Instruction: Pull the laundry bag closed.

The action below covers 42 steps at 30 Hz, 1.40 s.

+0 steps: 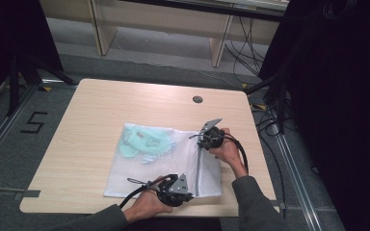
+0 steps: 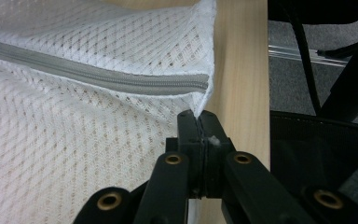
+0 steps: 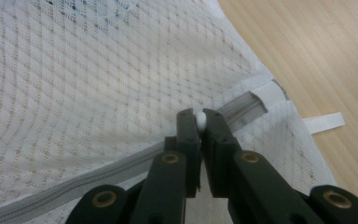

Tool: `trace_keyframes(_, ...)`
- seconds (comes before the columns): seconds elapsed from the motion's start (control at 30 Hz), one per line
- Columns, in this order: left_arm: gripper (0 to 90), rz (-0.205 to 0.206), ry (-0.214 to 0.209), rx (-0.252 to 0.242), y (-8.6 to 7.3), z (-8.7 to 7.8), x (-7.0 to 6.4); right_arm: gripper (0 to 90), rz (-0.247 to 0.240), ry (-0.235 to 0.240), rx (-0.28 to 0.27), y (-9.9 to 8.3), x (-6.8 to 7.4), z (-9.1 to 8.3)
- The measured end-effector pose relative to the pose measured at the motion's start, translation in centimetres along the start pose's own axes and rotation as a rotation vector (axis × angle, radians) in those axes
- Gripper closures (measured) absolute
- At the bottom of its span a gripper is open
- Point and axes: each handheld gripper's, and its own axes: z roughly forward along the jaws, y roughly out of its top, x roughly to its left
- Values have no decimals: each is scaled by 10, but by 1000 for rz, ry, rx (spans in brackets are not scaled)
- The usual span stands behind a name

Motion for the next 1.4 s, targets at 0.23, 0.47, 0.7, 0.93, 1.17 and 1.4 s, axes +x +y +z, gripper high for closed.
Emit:
trace_keyframes(0.23, 887, -4, -3, 8, -1, 1, -1, 866, 18, 7, -11, -2, -5, 0)
trace_keyframes(0.47, 887, -7, 0, 18, -2, 2, -1, 866, 40, 4, -28, -4, -11, 0)
trace_keyframes(0.7, 887, 8, -2, 31, -2, 1, -1, 866, 73, -10, -26, -4, -17, -1)
trace_keyframes(0.93, 887, -2, 6, 13, -1, 0, -1, 867, 72, -16, -18, -1, -19, 3)
trace_keyframes(1.17, 887, 11, 9, 21, -1, 0, -1, 866, 72, -27, -30, 0, -25, 7)
trace_keyframes(1.4, 887, 1, 7, 16, -1, 1, -2, 866, 91, -46, -43, -2, -31, 9)
